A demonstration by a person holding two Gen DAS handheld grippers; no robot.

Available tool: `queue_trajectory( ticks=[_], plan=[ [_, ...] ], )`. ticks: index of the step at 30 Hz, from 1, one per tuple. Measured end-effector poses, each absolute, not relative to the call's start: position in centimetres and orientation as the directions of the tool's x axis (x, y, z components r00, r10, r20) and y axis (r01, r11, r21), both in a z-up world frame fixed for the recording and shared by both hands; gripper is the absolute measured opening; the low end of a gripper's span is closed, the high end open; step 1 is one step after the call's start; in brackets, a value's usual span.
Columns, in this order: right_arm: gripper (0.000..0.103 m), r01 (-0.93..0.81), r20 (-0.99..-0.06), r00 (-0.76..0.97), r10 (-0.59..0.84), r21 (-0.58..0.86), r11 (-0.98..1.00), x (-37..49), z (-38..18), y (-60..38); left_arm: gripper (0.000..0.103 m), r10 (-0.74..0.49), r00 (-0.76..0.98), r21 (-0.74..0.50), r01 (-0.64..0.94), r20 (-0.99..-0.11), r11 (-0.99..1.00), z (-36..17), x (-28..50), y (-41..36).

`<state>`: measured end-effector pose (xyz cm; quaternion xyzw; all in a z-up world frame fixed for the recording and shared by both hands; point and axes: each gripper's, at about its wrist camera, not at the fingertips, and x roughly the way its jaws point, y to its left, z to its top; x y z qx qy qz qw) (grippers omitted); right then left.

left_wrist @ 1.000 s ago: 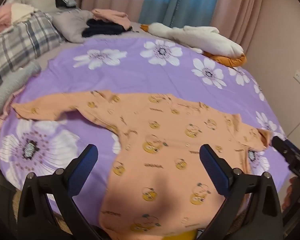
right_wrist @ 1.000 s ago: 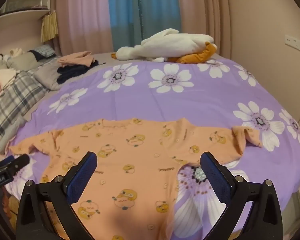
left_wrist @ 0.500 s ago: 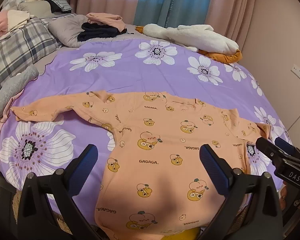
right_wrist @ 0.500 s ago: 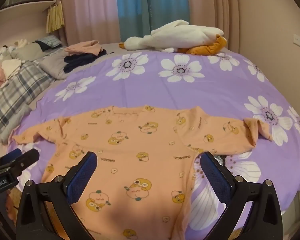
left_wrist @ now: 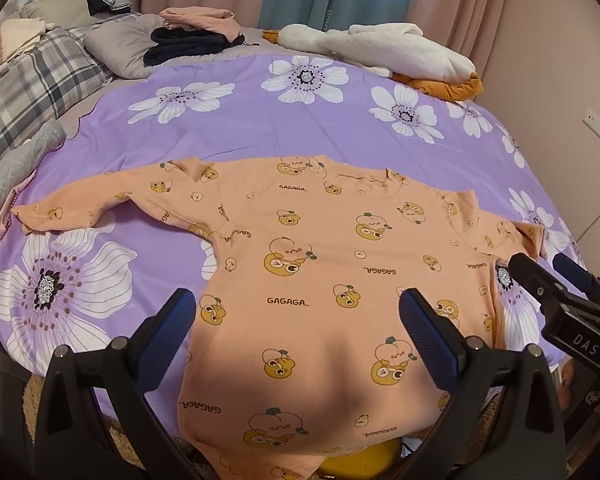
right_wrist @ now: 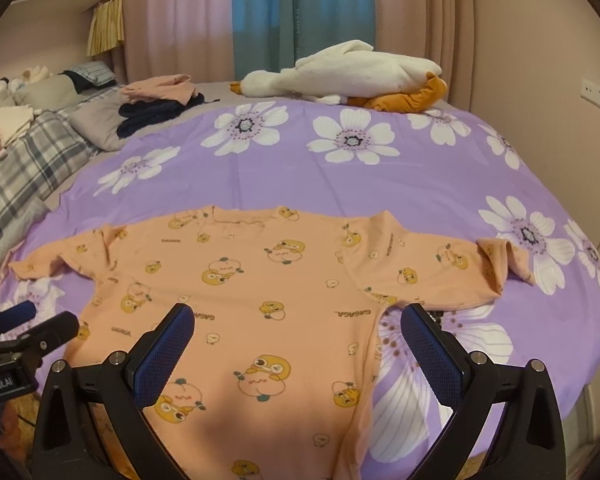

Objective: Fold small clothes

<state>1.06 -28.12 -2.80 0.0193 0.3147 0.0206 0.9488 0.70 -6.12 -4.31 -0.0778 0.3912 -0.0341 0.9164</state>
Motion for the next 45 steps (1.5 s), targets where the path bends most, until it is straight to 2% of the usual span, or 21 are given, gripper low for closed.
queue_trajectory(
  ticks=[11, 15, 25, 34, 45],
  plan=[
    [0.102, -0.055, -0.598, 0.796, 0.093, 0.083, 0.995, 1.3, -3.2, -27.8, 0.101, -0.094, 0.685, -0.144, -0.016, -0.722, 0.989, -4.5, 0.7, -6.1],
    [0.102, -0.010, -0.580, 0.814, 0.016, 0.013, 1.000, 1.1, -3.1, -27.4, 0.101, -0.094, 0.684, -0.144, -0.016, -0.724, 0.989, -4.5, 0.8, -6.2],
    [0.102, 0.002, -0.565, 0.825, 0.010, 0.022, 1.000, 1.2, -3.1, -27.6, 0.101, -0.086, 0.677, -0.130, -0.014, -0.730, 0.991, -4.7, 0.9, -6.5],
    [0.102, -0.090, -0.608, 0.780, 0.146, 0.121, 0.988, 1.6, -3.5, -27.1, 0.101, -0.087, 0.671, -0.128, -0.013, -0.737, 0.992, -5.0, 1.0, -6.6],
    [0.102, -0.104, -0.618, 0.768, 0.166, 0.136, 0.985, 1.5, -3.6, -26.8, 0.101, -0.091, 0.670, -0.137, -0.016, -0.736, 0.990, -5.0, 1.1, -6.4]
  ],
)
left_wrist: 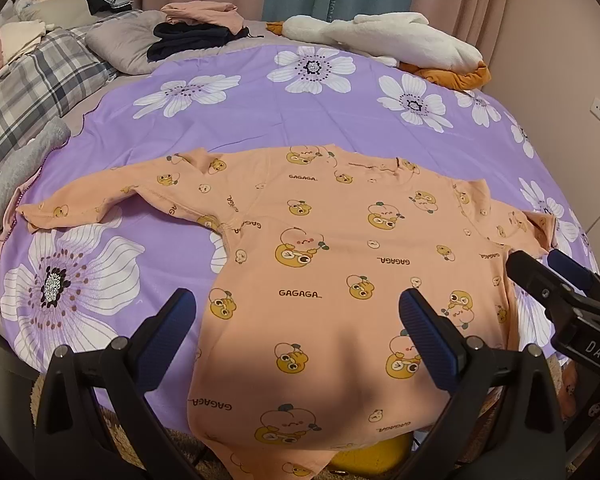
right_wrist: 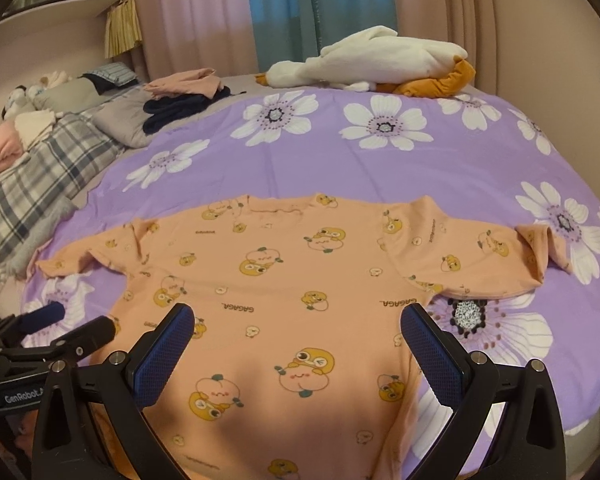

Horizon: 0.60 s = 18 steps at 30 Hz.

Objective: Fold small clothes

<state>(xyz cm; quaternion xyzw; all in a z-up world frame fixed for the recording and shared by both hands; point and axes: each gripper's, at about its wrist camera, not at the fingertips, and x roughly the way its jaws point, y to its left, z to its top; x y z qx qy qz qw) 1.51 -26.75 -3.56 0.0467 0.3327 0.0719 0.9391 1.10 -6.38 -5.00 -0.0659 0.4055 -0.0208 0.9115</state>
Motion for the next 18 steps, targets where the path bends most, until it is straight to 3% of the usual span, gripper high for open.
queue_trajectory(
  ticks=[18],
  plan=[
    [0.102, -0.090, -0.641, 0.749, 0.167, 0.152, 0.984, 1.76, -4.09, -26.97, 0.100, -0.111, 0.668, -0.152, -0.004, -0.736, 0.988, -5.16, 0.97, -6.53]
  ],
)
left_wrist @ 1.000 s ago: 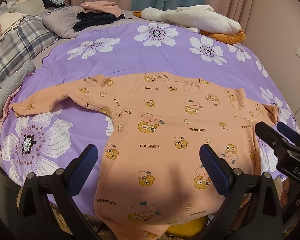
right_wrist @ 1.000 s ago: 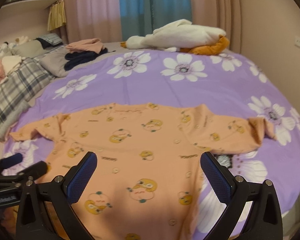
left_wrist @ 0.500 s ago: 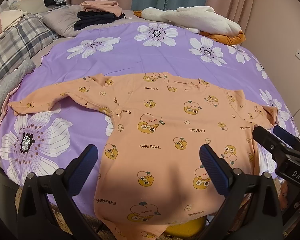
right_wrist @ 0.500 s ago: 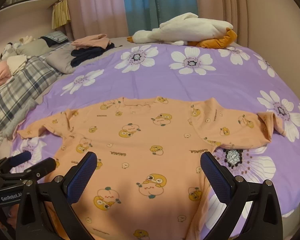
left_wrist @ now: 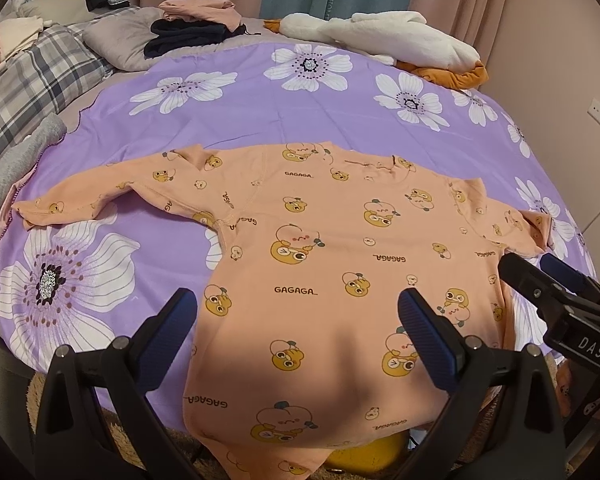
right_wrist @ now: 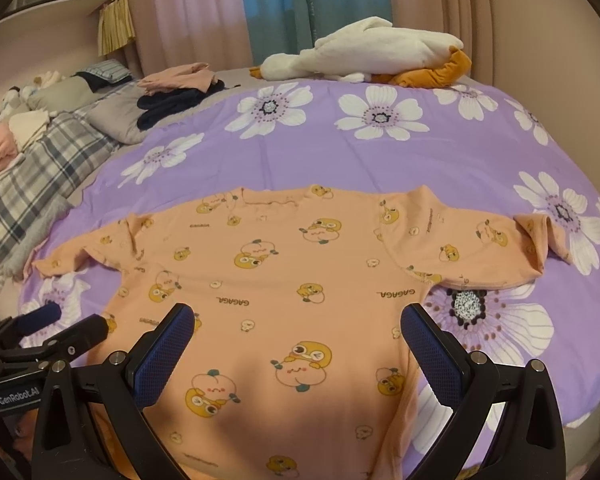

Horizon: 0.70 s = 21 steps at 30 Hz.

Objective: Fold small clothes

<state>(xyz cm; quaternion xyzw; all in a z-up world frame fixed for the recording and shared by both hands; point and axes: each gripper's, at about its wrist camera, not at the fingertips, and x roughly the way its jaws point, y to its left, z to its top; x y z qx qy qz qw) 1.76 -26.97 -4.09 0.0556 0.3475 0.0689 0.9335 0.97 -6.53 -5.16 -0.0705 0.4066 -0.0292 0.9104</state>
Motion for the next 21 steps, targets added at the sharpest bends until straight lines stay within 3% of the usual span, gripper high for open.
queue_trajectory(
  ticks=[21],
  plan=[
    [0.102, -0.091, -0.650, 0.739, 0.178, 0.166, 0.982, 1.92, -4.42, -26.94, 0.099, -0.122, 0.664, -0.160, 0.004, -0.738, 0.987, -5.34, 0.90, -6.80]
  ],
)
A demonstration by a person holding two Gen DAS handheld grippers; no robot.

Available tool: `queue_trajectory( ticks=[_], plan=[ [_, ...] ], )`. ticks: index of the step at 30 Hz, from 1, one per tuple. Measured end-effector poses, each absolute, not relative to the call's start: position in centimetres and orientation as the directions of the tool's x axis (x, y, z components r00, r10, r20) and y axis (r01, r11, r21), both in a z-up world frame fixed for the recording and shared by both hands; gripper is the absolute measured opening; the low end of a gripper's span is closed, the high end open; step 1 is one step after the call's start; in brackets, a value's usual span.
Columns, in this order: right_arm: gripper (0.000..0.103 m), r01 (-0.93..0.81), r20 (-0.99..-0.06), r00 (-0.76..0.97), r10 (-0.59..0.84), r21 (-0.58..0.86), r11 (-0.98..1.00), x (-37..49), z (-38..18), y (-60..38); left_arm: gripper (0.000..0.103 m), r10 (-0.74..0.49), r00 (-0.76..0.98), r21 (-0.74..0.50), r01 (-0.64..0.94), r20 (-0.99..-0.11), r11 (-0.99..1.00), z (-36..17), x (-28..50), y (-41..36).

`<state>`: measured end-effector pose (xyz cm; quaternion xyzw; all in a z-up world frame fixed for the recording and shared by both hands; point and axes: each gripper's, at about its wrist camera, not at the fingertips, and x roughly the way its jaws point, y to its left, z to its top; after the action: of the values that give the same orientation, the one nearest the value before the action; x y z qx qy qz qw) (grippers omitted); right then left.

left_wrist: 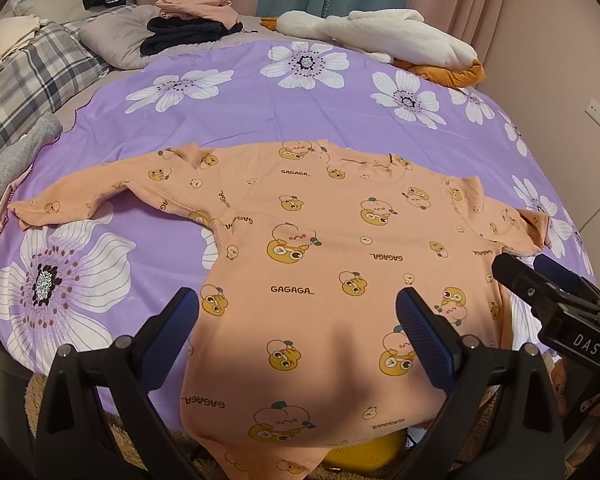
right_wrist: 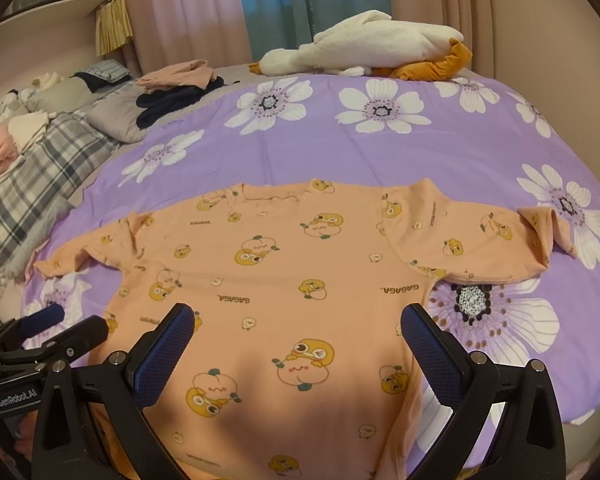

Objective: Fold small clothes

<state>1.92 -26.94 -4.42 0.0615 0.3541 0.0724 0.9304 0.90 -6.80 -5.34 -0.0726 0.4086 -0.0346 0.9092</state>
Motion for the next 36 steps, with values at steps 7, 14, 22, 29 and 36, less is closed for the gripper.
queue_trajectory(
  ticks=[7, 14, 22, 29, 36],
  plan=[
    [0.102, -0.083, -0.653, 0.734, 0.189, 0.190, 0.978, 2.2, -4.6, -27.4, 0.099, -0.142, 0.662, -0.180, 0.012, -0.736, 0.984, -5.5, 1.2, -6.5],
    [0.102, -0.029, -0.652, 0.731, 0.203, 0.267, 0.963, 2.6, -4.8, -30.3, 0.098, -0.157, 0.646, -0.197, 0.011, -0.747, 0.980, -5.9, 2.2, -6.3],
    [0.102, 0.136, -0.636, 0.754, 0.162, 0.392, 0.910, 2.7, -4.8, -37.9, 0.096, -0.174, 0.621, -0.213, 0.012, -0.764, 0.977, -6.4, 4.0, -6.7],
    [0.102, 0.215, -0.633, 0.768, 0.097, 0.398, 0.892, 2.2, -5.1, -41.0, 0.092, -0.182, 0.598, -0.220, 0.011, -0.781, 0.976, -6.8, 5.7, -7.4],
    [0.102, 0.279, -0.626, 0.771, 0.120, 0.502, 0.819, 4.2, -6.9, -46.8, 0.083, -0.185, 0.565, -0.227, -0.005, -0.804, 0.974, -7.8, 6.8, -7.5]
  ],
)
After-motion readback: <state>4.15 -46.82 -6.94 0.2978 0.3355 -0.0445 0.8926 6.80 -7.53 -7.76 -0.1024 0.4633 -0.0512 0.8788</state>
